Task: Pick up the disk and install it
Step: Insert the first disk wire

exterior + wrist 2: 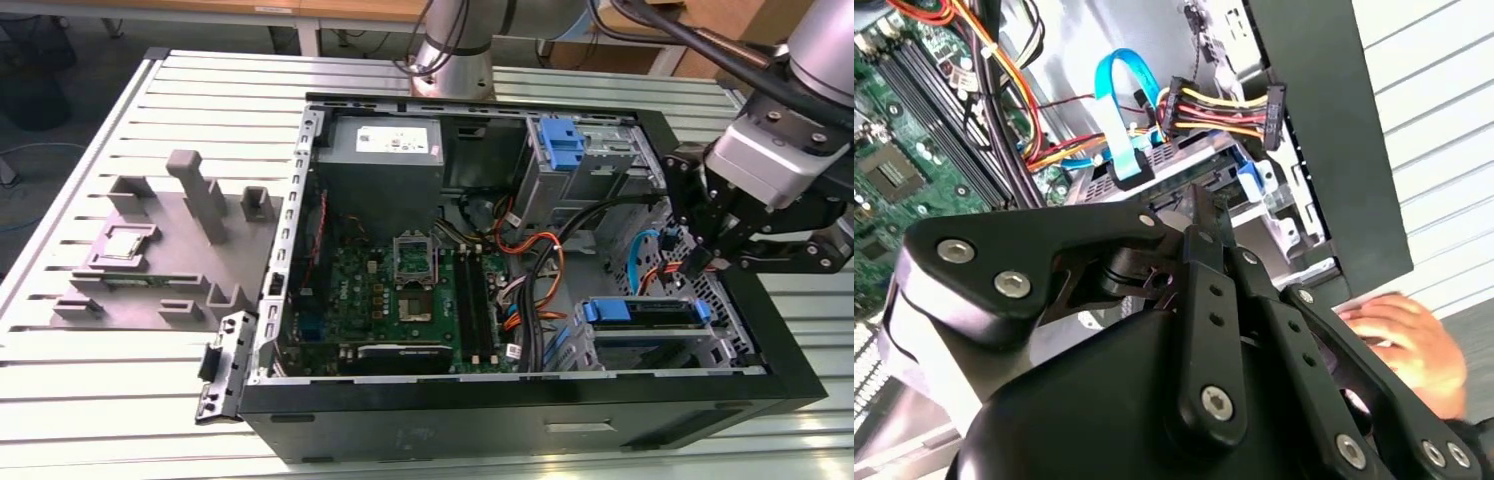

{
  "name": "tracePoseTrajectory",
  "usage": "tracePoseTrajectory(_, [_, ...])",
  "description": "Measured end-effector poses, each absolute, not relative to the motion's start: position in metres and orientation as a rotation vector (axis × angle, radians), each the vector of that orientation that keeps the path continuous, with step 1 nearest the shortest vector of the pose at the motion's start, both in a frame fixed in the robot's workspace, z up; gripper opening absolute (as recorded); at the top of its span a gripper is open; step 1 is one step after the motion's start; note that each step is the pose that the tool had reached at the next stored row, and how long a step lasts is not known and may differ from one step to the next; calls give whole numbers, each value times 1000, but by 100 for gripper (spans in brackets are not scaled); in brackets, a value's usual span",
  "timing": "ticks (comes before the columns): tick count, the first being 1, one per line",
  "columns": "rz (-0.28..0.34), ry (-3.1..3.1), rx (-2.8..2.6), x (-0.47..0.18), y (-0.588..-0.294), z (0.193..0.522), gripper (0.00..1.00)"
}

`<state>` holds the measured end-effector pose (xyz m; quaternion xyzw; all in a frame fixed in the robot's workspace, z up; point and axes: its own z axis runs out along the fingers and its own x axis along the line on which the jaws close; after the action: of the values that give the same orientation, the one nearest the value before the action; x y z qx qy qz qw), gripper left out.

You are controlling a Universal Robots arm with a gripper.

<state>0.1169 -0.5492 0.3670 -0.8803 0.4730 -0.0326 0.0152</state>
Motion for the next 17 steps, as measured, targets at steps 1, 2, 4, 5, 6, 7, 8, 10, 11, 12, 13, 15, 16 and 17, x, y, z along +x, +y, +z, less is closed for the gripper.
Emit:
tracePoseTrajectory(1, [-102,1450,-2750,117,-549,367,10])
tracePoseTrajectory(2, [-105,1431,-2758,117,-549,367,10])
tracePoseTrajectory(4, [-121,1420,-2766,117,-549,367,10])
tracePoseTrajectory(5, [-134,1422,-2771,117,-549,367,10])
tracePoseTrajectory(6, [-147,1424,-2777,117,-548,367,10])
tracePoseTrajectory(7, [-157,1424,-2779,117,-548,366,10])
tracePoseTrajectory(8, [-162,1418,-2781,117,-548,366,10])
tracePoseTrajectory(10, [-165,1384,-2796,117,-548,366,10])
tracePoseTrajectory(11, [-167,1364,-2804,117,-548,366,10])
tracePoseTrajectory(12, [-168,1343,-2813,117,-548,366,10])
tracePoseTrajectory(13, [-168,1327,-2819,117,-547,366,10])
tracePoseTrajectory(15, [-168,1318,-2823,117,-547,366,10])
tracePoseTrajectory(16, [-168,1318,-2823,117,-547,366,10])
tracePoseTrajectory(17, [-168,1318,-2823,117,-548,366,10])
